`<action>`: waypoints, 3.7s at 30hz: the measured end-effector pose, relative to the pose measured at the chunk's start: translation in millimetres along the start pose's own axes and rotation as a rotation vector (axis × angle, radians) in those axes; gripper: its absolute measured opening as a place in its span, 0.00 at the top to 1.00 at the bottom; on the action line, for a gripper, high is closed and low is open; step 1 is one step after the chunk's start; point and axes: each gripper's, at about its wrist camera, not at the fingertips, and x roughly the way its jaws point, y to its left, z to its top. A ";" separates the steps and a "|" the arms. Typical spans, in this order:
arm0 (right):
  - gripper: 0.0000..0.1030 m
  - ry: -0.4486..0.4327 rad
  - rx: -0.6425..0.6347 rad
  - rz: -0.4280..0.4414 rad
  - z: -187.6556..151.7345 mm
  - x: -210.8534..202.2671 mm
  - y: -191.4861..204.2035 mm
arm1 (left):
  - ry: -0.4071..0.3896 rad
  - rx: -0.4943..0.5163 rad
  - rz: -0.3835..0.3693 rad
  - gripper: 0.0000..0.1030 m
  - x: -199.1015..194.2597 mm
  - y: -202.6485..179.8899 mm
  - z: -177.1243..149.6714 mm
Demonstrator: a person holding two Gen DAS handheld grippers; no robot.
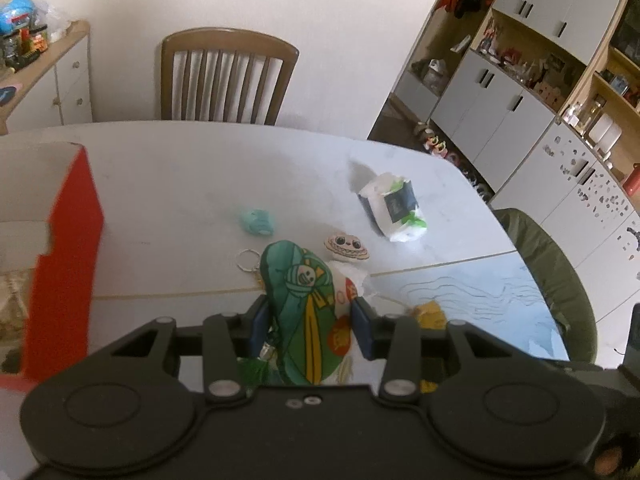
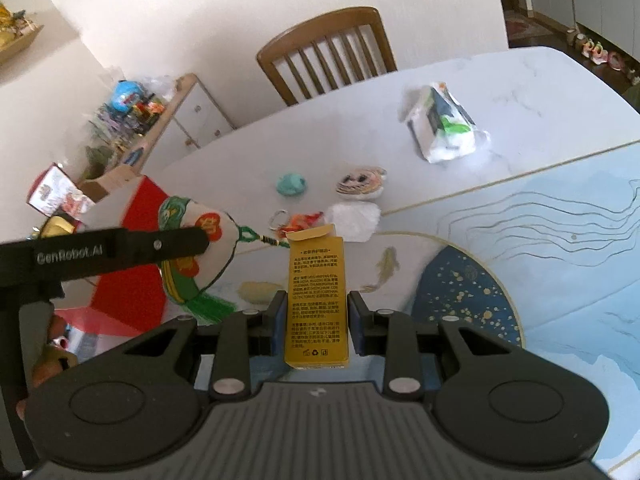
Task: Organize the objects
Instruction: 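Grasp the green plush keychain with left tool while right tool grasps the yellow box, then carry the plush with left tool while right tool carries the yellow box into the box, then open left tool releasing the plush while right tool releases the yellow box inside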
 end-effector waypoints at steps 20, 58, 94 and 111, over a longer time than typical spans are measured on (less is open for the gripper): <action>0.70 -0.036 -0.197 -0.008 4.0 -23.0 141.9 | -0.116 -0.030 0.055 0.60 -111.0 82.6 9.2; 0.70 0.053 -0.355 -0.090 19.0 161.4 334.3 | -0.089 -0.094 0.231 0.59 -92.4 303.7 72.6; 0.64 0.150 -0.408 -0.137 3.5 220.6 340.9 | 0.075 -0.010 0.353 0.42 -24.1 324.3 66.6; 0.48 0.071 -0.373 -0.101 2.0 153.0 334.9 | 0.013 0.010 0.306 0.30 -64.7 286.2 57.2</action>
